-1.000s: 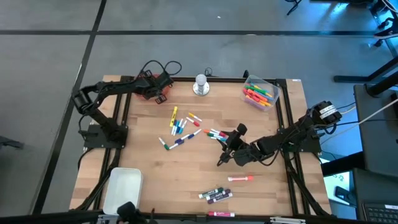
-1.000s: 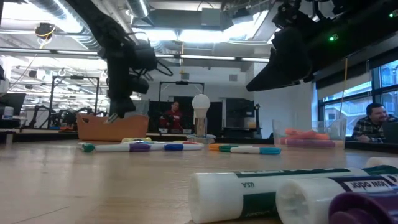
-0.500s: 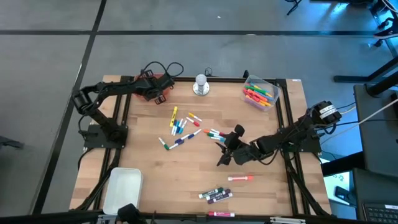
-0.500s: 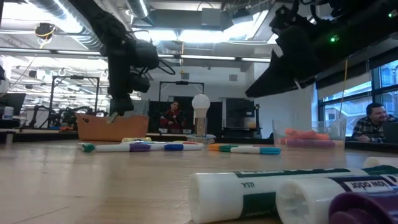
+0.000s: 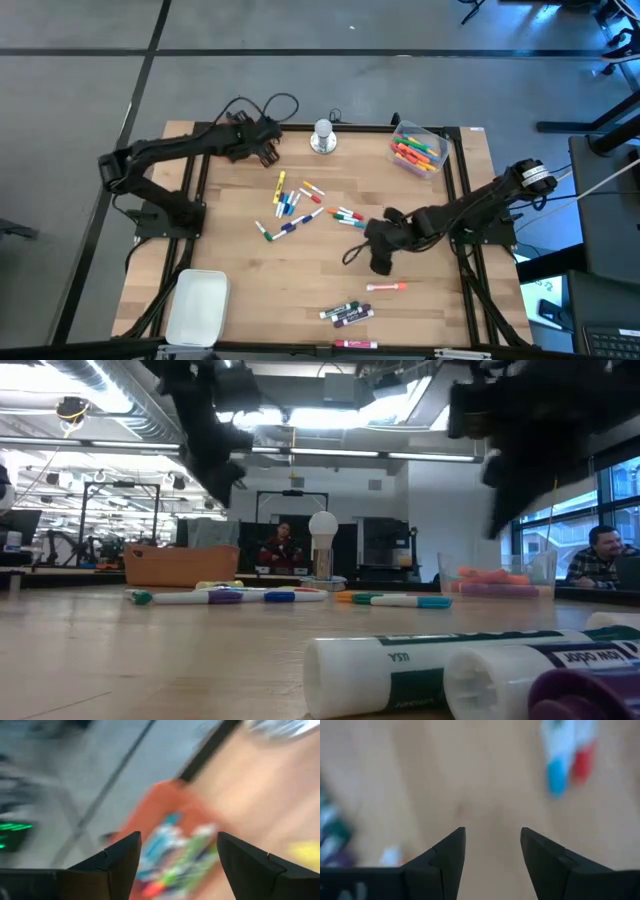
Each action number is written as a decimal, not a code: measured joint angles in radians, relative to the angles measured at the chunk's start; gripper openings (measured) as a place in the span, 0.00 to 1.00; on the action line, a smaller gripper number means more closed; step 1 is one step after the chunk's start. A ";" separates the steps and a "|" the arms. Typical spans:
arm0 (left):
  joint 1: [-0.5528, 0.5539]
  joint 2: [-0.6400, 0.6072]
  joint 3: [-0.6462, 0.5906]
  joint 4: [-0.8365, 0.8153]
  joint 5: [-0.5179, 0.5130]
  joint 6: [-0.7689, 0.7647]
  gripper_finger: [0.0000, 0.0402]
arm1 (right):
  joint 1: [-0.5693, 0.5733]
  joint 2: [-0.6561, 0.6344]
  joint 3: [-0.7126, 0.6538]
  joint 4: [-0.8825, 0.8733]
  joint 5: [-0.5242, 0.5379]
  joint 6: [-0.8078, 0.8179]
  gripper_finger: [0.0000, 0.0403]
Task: Pick & Place Markers
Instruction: Put the orange marker pen into the orange bin
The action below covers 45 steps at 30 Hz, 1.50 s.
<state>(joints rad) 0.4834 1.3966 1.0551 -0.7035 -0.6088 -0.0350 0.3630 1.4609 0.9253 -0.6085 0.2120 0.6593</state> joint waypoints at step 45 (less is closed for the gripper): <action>-0.716 0.319 -0.261 1.570 0.407 -0.022 0.62 | 0.263 -0.038 -0.046 0.156 0.484 0.135 0.16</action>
<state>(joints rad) -0.2328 1.7159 0.7943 0.8666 -0.2018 -0.0566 0.6265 1.4232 0.8795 -0.4523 0.6957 0.7941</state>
